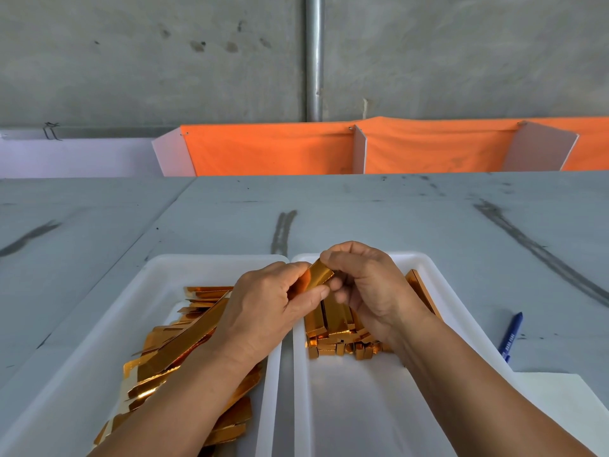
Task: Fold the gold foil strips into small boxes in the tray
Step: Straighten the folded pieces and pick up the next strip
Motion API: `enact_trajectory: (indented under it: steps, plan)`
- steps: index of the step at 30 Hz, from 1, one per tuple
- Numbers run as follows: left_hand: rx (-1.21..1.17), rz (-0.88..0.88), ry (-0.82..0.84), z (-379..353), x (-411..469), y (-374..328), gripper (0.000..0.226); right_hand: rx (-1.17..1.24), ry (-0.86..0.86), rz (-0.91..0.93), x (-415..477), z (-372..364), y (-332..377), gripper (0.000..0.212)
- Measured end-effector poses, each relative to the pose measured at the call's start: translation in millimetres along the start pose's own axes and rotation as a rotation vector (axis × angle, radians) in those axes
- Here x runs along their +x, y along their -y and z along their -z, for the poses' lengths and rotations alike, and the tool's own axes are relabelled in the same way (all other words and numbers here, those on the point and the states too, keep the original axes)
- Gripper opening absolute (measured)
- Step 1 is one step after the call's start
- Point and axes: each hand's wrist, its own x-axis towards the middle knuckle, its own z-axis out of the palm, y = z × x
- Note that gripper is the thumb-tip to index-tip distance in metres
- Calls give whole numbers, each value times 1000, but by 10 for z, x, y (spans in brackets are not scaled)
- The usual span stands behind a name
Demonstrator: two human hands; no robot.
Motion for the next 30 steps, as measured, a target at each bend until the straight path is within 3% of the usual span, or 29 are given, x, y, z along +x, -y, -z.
enact_trajectory:
  steps: [10,17,30]
  plan:
    - [1,-12,-34,-5,2,14,42,19,-25,6,-26,-20,39,9]
    - [-3,6,-32,0,3,42,40,-225,-39,130,-47,-16,42,10]
    - [54,-18,-32,17,10,35,48,-153,-11,37,-56,-13,91,5]
